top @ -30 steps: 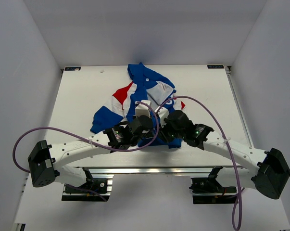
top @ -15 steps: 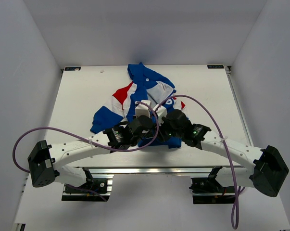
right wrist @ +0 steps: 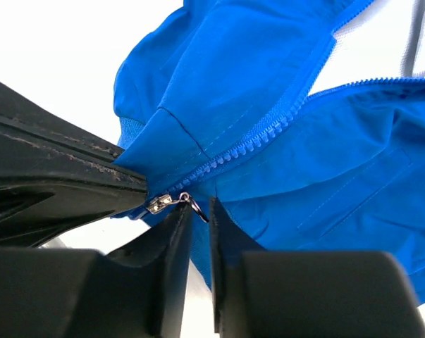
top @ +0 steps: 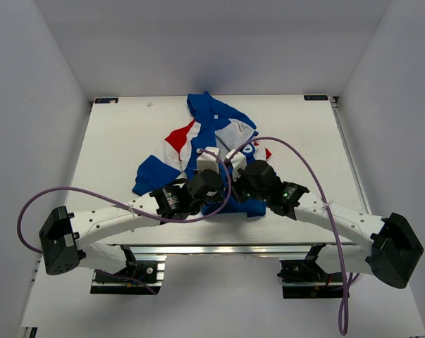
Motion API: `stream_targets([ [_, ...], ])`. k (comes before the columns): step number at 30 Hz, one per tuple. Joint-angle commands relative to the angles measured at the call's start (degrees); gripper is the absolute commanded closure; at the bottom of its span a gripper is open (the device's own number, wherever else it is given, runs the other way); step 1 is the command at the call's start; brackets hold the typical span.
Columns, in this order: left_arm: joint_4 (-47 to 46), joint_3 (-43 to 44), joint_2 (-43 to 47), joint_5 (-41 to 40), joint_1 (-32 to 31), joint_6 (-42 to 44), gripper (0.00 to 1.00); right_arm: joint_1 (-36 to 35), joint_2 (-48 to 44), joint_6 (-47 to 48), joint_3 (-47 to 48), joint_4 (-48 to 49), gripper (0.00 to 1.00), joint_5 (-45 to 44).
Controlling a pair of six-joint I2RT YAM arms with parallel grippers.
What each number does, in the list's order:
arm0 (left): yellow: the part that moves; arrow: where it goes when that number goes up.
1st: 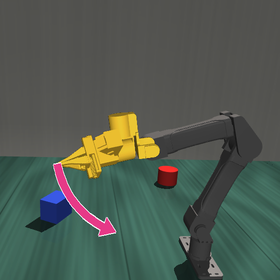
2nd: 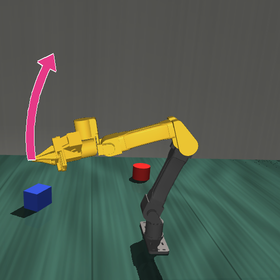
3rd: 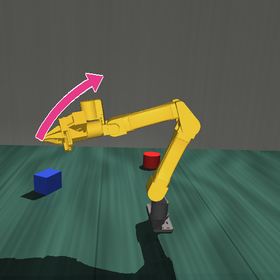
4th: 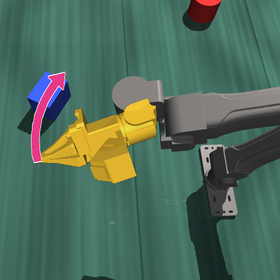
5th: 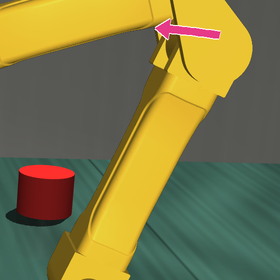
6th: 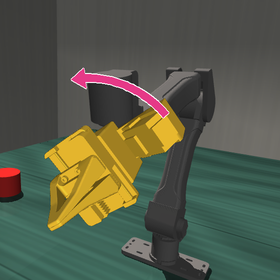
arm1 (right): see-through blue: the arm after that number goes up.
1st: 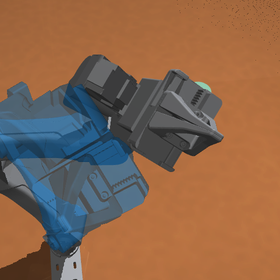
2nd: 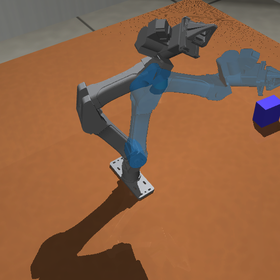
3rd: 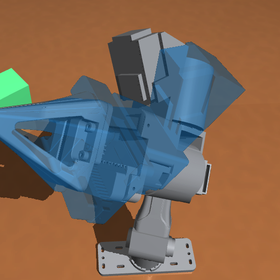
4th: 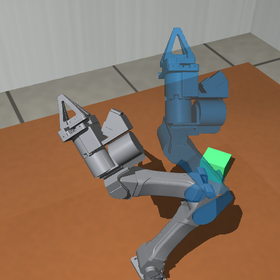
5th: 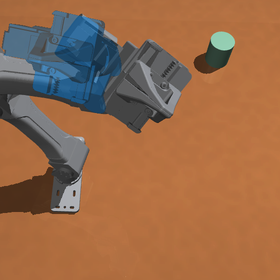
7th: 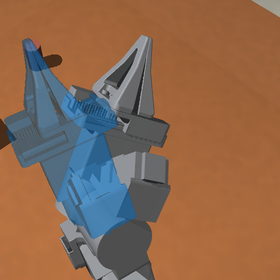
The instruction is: Zip up the jacket
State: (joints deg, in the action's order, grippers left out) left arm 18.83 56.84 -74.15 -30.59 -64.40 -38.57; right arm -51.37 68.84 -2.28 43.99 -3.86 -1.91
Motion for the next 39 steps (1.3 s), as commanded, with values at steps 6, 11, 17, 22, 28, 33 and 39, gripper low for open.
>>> stream_targets([
  [6,-1.2,-0.2,2.6,0.5,-0.4,-0.2,1.0,0.1,-1.9,1.5,-0.7,5.1,0.95,-0.5],
  [11,-0.2,0.3,2.2,0.4,-0.4,-0.1,1.0,0.2,-2.1,1.4,-0.3,4.7,1.0,-0.7],
  [17,3.1,0.8,2.3,-0.5,-0.4,-0.1,1.0,0.2,-1.0,-0.6,2.9,1.0,1.0,-8.6],
  [22,4.5,0.4,2.6,0.7,-0.4,0.8,1.0,0.2,0.3,-1.8,6.4,-1.9,1.0,-13.0],
  [28,4.6,0.3,2.6,3.2,-0.4,2.4,1.0,0.2,2.6,0.6,9.2,-3.4,1.0,-13.0],
  [33,7.4,2.7,2.1,-0.9,-0.4,2.0,0.72,0.2,1.7,1.2,10.2,-7.5,1.0,-4.6],
  [39,10.3,4.9,3.0,-1.8,-0.4,-2.5,0.49,0.2,0.9,0.0,8.7,-9.8,1.0,4.7],
])
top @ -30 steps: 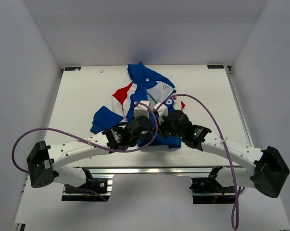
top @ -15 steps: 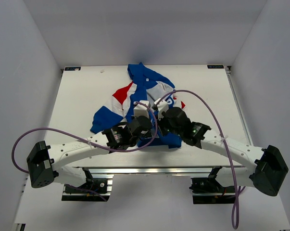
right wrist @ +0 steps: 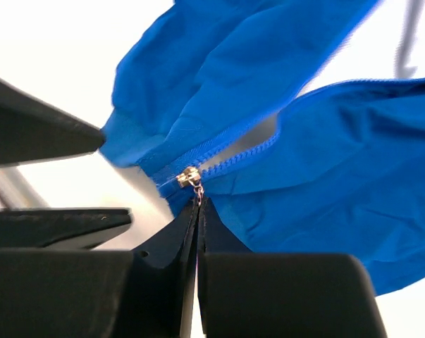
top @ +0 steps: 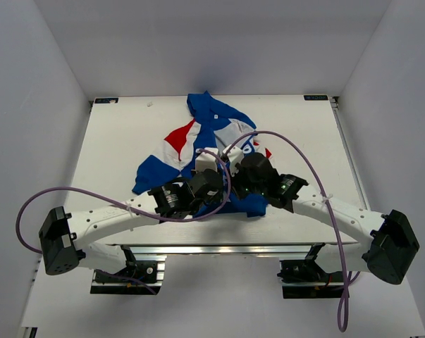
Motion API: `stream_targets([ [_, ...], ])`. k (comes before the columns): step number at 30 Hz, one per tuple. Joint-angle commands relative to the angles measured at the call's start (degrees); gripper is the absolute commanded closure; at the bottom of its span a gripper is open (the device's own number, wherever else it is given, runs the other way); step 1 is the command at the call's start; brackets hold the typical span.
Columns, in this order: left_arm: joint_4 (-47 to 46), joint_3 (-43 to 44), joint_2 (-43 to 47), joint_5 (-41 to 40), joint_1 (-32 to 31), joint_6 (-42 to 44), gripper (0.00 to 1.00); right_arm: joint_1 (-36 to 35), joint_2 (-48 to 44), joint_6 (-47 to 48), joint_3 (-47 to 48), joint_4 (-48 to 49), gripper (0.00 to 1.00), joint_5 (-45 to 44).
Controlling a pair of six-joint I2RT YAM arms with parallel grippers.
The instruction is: Zip up the jacket
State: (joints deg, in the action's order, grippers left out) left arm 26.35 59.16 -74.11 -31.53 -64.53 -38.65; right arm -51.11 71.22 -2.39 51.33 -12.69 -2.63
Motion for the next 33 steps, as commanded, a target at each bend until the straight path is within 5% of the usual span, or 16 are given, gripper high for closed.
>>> stream_targets([
  [1,2.9,2.4,3.3,-0.5,-0.2,-3.5,0.48,0.0,-1.4,-0.2,1.1,-0.9,1.0,6.2],
  [7,1.0,0.2,6.3,4.9,-0.2,-7.0,0.43,0.0,-0.7,-2.4,1.3,0.6,1.0,13.3],
  [21,3.7,-2.7,4.7,4.1,-0.2,-21.9,0.46,0.5,1.4,-10.7,1.9,-0.8,1.0,13.9],
  [24,5.8,-3.6,5.3,2.5,0.5,-28.0,0.39,0.8,1.1,-12.8,1.3,-0.3,1.0,13.6],
  [28,4.7,-6.0,7.4,2.9,1.4,-32.4,0.02,1.0,0.8,-14.7,0.7,-0.1,1.0,13.2],
  [33,4.8,-7.4,10.8,2.0,1.5,-30.6,0.02,1.5,0.6,-15.5,0.8,-0.6,1.0,13.0],
])
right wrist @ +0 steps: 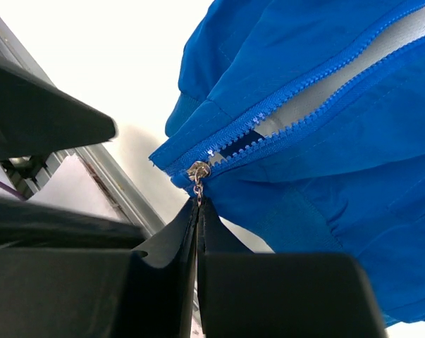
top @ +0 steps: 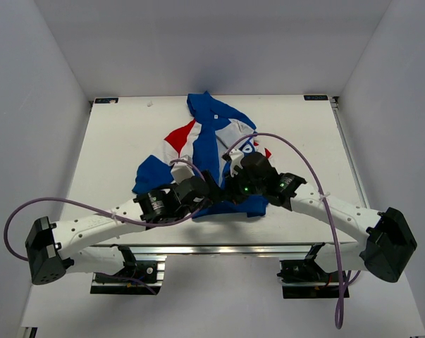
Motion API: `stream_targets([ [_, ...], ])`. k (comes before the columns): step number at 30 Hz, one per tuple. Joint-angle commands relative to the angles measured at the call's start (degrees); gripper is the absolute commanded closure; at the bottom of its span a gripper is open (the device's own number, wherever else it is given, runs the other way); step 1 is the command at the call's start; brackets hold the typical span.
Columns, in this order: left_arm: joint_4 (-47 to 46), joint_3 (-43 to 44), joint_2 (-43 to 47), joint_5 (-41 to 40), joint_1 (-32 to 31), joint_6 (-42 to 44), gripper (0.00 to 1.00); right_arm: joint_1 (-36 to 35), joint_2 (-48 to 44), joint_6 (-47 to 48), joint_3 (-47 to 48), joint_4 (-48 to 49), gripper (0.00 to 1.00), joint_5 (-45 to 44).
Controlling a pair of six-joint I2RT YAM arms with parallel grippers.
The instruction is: Zip up the jacket
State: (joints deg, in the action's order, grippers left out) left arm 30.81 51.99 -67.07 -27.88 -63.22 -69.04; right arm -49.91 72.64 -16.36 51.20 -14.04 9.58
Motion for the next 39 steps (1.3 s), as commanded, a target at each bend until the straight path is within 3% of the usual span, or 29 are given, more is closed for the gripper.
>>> stream_targets([
  [1,-1.0,-0.2,4.1,-1.4,0.2,3.6,0.02,0.6,-0.3,-1.3,1.4,0.0,1.0,1.2],
  [3,-1.4,0.4,4.0,0.8,0.2,19.7,0.02,1.3,0.5,-0.3,3.7,-3.1,1.0,1.9],
  [8,6.8,5.6,-2.1,-1.7,0.1,33.1,0.02,5.5,2.6,1.9,7.0,-8.7,1.0,6.1],
  [15,2.0,8.7,-10.4,-3.0,-0.4,51.9,0.02,9.3,4.2,5.8,12.1,-15.4,1.0,10.4],
  [25,-10.1,8.2,-13.4,-9.5,-0.4,65.8,0.02,9.5,6.8,7.7,16.9,-20.1,1.0,11.9],
  [35,-15.8,6.8,-12.1,-1.1,-0.4,72.5,0.02,10.8,8.3,6.9,19.3,-20.9,1.0,14.4],
  [39,-17.8,4.8,-9.2,3.9,-0.4,73.2,0.02,13.2,8.5,5.9,19.2,-20.1,1.0,20.6],
])
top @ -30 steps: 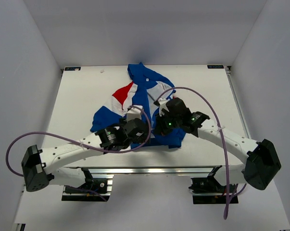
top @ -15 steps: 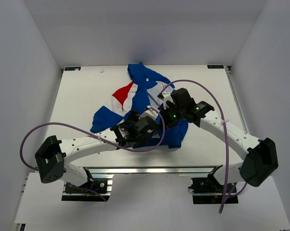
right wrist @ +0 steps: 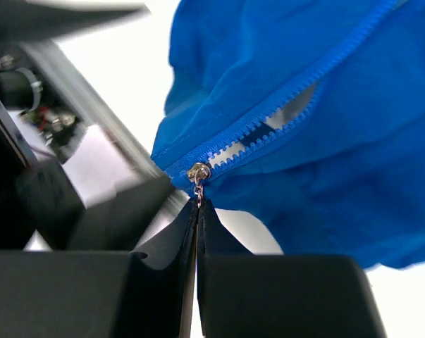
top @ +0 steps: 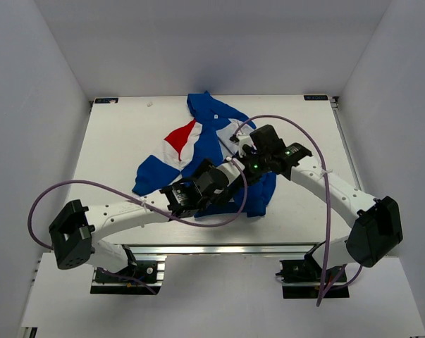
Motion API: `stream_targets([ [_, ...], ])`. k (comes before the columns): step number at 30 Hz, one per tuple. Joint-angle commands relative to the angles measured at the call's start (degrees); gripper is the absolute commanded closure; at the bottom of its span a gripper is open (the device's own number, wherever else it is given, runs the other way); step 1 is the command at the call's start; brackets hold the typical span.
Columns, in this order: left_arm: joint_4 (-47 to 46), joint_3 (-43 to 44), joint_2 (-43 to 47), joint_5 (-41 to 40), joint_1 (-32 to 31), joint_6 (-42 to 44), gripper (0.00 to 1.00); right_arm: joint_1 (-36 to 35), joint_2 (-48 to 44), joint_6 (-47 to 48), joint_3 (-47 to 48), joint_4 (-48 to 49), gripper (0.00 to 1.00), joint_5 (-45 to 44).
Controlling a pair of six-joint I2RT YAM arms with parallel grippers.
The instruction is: Zip up the jacket
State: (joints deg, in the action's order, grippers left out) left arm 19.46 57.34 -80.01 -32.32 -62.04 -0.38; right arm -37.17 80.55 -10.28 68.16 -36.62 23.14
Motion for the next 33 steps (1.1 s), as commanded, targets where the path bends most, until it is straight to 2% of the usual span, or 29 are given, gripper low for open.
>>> stream_targets([
  [1,-7.3,-1.3,4.9,9.3,-1.6,4.8,0.02,1.0,0.5,-0.3,2.2,2.9,1.0,8.0],
  [5,-10.1,-3.6,7.7,12.2,-1.6,6.4,0.03,1.7,0.1,-0.5,1.8,3.2,1.0,9.5],
  [11,-8.7,-3.0,6.1,9.2,-1.6,6.9,0.14,1.9,-0.9,-0.7,1.7,3.3,1.0,9.2],
  [18,-5.7,-2.7,4.3,7.8,-1.6,6.9,0.19,3.4,-1.1,-0.2,2.2,1.9,1.0,10.8],
  [25,-7.6,-2.1,4.1,6.9,-1.6,7.4,0.28,3.6,-0.7,0.4,1.5,1.2,1.0,12.4],
  [33,-8.3,-0.4,2.1,11.7,-1.6,10.6,0.37,3.6,-0.5,0.7,1.2,1.1,1.0,13.0],
])
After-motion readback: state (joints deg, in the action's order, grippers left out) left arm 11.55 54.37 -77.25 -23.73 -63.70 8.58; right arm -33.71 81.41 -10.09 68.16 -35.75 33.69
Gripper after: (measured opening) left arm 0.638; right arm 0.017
